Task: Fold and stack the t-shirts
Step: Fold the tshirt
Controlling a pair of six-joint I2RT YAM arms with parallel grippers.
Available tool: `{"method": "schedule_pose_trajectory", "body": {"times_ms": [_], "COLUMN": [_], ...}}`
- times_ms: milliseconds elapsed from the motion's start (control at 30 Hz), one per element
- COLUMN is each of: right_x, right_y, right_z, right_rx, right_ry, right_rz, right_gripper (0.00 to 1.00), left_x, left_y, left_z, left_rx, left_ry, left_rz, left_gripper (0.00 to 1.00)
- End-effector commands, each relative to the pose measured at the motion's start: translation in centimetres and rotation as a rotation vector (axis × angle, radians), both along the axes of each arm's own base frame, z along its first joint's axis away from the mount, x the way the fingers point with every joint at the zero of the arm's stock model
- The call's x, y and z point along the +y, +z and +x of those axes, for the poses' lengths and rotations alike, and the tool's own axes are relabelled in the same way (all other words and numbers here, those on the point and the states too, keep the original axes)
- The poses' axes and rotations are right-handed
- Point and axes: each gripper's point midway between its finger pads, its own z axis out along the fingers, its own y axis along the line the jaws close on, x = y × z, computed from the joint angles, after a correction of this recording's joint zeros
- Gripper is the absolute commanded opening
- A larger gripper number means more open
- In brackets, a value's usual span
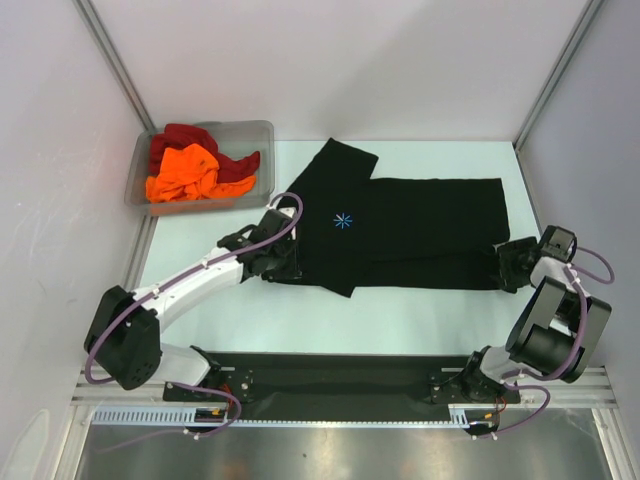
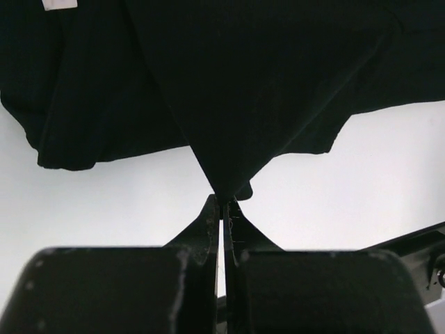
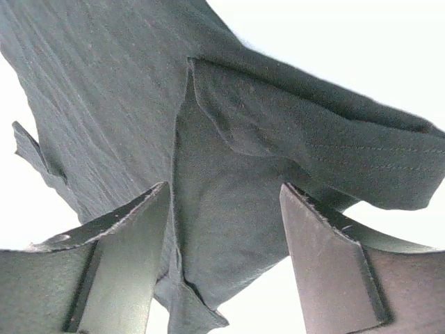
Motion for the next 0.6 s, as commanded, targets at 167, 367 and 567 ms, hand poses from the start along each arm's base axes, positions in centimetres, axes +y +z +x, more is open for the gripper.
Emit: {"method": "schedule_pose_trajectory", "body": {"times_ms": [167, 367, 567], "right_x": [-1.0, 0.5, 0.9], "right_y": [0.7, -1.6, -3.0], "right_z": [-1.3, -1.3, -0.9], "right_rx": [-0.038, -0.087, -0.072], "right_ry": [-0.048, -0.170, -0.161], "right_rz": [0.036, 0.164, 0.150], "right_gripper": [0.53, 0.39, 0.19], "left_x": [-1.5, -2.3, -2.8], "left_y": [1.0, 1.6, 1.7], "left_z": [0.6, 1.2, 1.1], "left_rx": [-0.109, -0.117, -0.107], "left_ry": [-0.117, -0.178, -0.222], "left_rz": [-0.063, -0.055, -0.061], "left_gripper": [0.00, 0.00, 0.00]}}
